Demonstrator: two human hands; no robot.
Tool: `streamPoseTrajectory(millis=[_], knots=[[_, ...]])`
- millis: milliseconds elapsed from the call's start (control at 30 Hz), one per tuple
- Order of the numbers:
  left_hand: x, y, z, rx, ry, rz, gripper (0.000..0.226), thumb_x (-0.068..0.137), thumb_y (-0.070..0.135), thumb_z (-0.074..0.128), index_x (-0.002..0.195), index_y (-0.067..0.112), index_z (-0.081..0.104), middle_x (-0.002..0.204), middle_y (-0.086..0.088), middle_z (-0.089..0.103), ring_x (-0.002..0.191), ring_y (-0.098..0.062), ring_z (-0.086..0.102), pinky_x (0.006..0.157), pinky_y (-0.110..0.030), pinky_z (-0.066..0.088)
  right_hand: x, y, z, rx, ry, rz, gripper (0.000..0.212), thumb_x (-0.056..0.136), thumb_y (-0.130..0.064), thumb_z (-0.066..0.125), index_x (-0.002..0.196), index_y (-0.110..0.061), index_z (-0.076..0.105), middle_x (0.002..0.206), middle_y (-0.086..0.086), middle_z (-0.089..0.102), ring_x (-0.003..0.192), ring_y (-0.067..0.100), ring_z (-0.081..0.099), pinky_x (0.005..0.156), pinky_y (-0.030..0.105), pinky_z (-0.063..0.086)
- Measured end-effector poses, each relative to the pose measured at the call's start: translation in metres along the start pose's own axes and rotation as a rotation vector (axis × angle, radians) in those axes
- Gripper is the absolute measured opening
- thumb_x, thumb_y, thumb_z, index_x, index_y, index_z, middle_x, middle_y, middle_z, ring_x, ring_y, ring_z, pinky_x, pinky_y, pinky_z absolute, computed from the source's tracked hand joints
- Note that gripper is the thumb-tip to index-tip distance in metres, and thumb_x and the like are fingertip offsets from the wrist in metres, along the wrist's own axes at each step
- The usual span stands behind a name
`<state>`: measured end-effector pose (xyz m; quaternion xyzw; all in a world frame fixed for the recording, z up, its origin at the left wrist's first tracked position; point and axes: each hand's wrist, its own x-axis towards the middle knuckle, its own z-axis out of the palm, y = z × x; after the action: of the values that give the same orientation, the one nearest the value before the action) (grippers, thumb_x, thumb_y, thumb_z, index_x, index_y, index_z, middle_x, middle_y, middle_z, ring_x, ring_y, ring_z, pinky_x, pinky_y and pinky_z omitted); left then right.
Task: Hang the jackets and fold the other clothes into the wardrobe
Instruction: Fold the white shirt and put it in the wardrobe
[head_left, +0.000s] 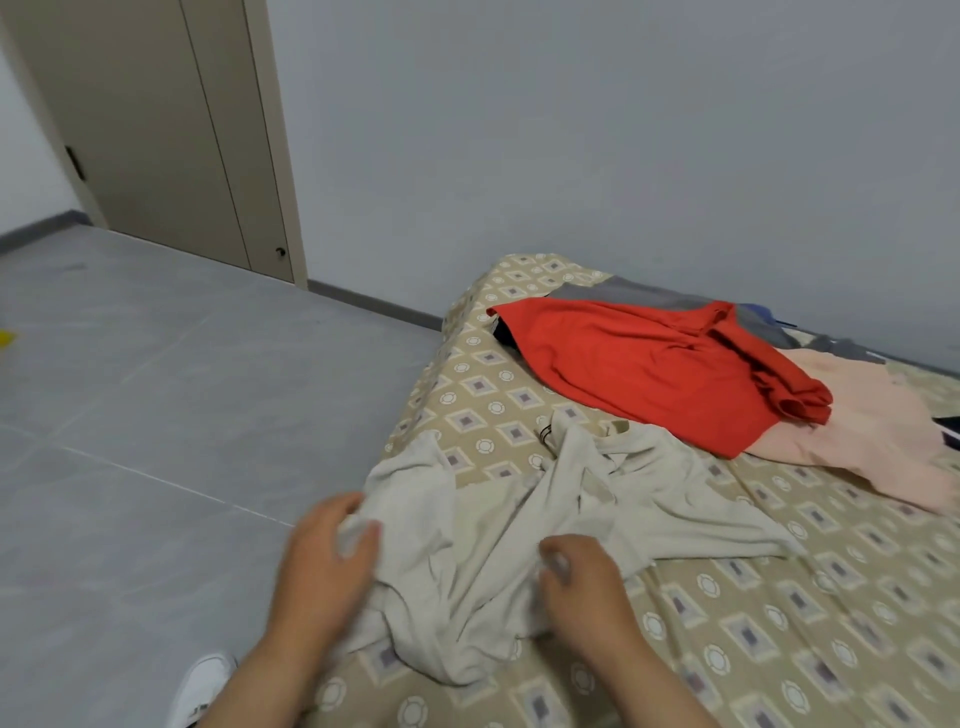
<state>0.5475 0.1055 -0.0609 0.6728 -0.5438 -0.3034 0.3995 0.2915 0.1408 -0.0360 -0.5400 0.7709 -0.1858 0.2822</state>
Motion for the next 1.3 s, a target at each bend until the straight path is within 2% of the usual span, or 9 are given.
streamPoseTrajectory(millis=[200,267,333,433,633,800,1000,1100,1300], knots=[[-0.04,0.015,0.063,0.725,-0.772,0.516,0.104,0.054,0.081,0.057,0.148,0.045,0.029,0.159,0.018,0.012,0.149,-0.014,0.008,0.121,-0.036,0.002,0.027,0.016,-0.006,0.263,0.142,0.318,0.051,0.089,-0.01,0.052,0.14,-0.012,0.044,0.134,0.011,0.052,0.121,0.032,0.051,0.101,0.04,0.043],[-0.037,0.018,0.064,0.744,-0.639,0.644,0.055,0.061,0.062,0.072,0.11,0.039,0.068,0.14,0.009,0.054,0.132,-0.022,0.049,0.11,-0.041,0.039,0.025,0.014,-0.01,0.435,0.166,0.333,0.038,0.088,-0.011,0.055,0.126,-0.016,0.051,0.113,0.0,0.061,0.098,0.021,0.058,0.082,0.034,0.046],[-0.03,0.012,0.062,0.591,-0.484,0.689,0.016,0.071,0.036,0.077,0.07,0.027,0.064,0.09,0.01,0.066,0.093,-0.017,0.064,0.081,-0.031,0.05,0.024,0.013,-0.014,0.555,0.178,0.303,0.019,0.087,-0.01,0.055,0.106,-0.013,0.058,0.089,-0.002,0.063,0.077,0.012,0.056,0.068,0.029,0.043],[-0.016,0.013,0.057,0.231,-0.376,0.26,0.024,0.094,0.021,0.056,0.071,0.018,0.048,0.071,0.007,0.054,0.071,-0.007,0.05,0.066,-0.03,0.039,0.023,0.004,-0.015,0.655,0.09,0.151,0.008,0.088,-0.005,0.057,0.091,-0.002,0.063,0.083,0.016,0.067,0.072,0.018,0.057,0.066,0.031,0.045],[0.032,-0.014,0.028,-0.335,0.058,-0.629,0.022,0.093,0.021,0.054,0.096,0.004,0.067,0.096,-0.021,0.068,0.091,-0.035,0.065,0.083,-0.043,0.05,0.029,0.002,-0.015,0.696,0.211,0.116,0.022,0.095,-0.014,0.059,0.096,-0.033,0.069,0.097,-0.017,0.07,0.087,-0.005,0.063,0.076,0.017,0.046],[0.033,-0.01,0.021,-0.152,0.348,-0.303,0.007,0.088,0.023,0.051,0.09,0.017,0.055,0.089,-0.003,0.057,0.086,-0.028,0.055,0.08,-0.049,0.046,0.038,0.004,-0.007,0.596,0.129,0.122,0.034,0.095,-0.008,0.051,0.113,-0.034,0.064,0.115,-0.022,0.062,0.111,0.007,0.059,0.101,0.034,0.047],[0.03,0.022,0.059,0.688,-0.377,0.477,0.089,0.074,0.068,0.061,0.151,0.034,0.03,0.146,0.018,0.036,0.139,-0.012,0.033,0.117,-0.04,0.024,0.05,0.015,-0.002,0.513,0.15,0.062,0.043,0.094,-0.005,0.049,0.116,-0.04,0.064,0.11,-0.007,0.066,0.093,0.013,0.056,0.089,0.033,0.047],[0.036,0.023,0.062,0.485,-0.254,0.467,0.022,0.086,0.033,0.056,0.099,0.031,0.073,0.091,0.007,0.065,0.09,-0.023,0.06,0.084,-0.038,0.042,0.059,0.024,-0.009,0.448,0.225,0.04,0.043,0.09,-0.005,0.052,0.114,-0.039,0.061,0.114,-0.017,0.062,0.102,0.013,0.06,0.093,0.031,0.048],[0.07,-0.005,0.02,-0.243,0.106,-0.288,0.033,0.081,0.032,0.055,0.076,0.001,0.061,0.07,-0.007,0.061,0.066,-0.022,0.052,0.062,-0.037,0.041,0.106,0.01,-0.016,0.037,0.179,-0.23,0.053,0.095,-0.01,0.052,0.145,-0.023,0.046,0.157,-0.005,0.035,0.148,0.012,0.024,0.121,0.034,0.016]])
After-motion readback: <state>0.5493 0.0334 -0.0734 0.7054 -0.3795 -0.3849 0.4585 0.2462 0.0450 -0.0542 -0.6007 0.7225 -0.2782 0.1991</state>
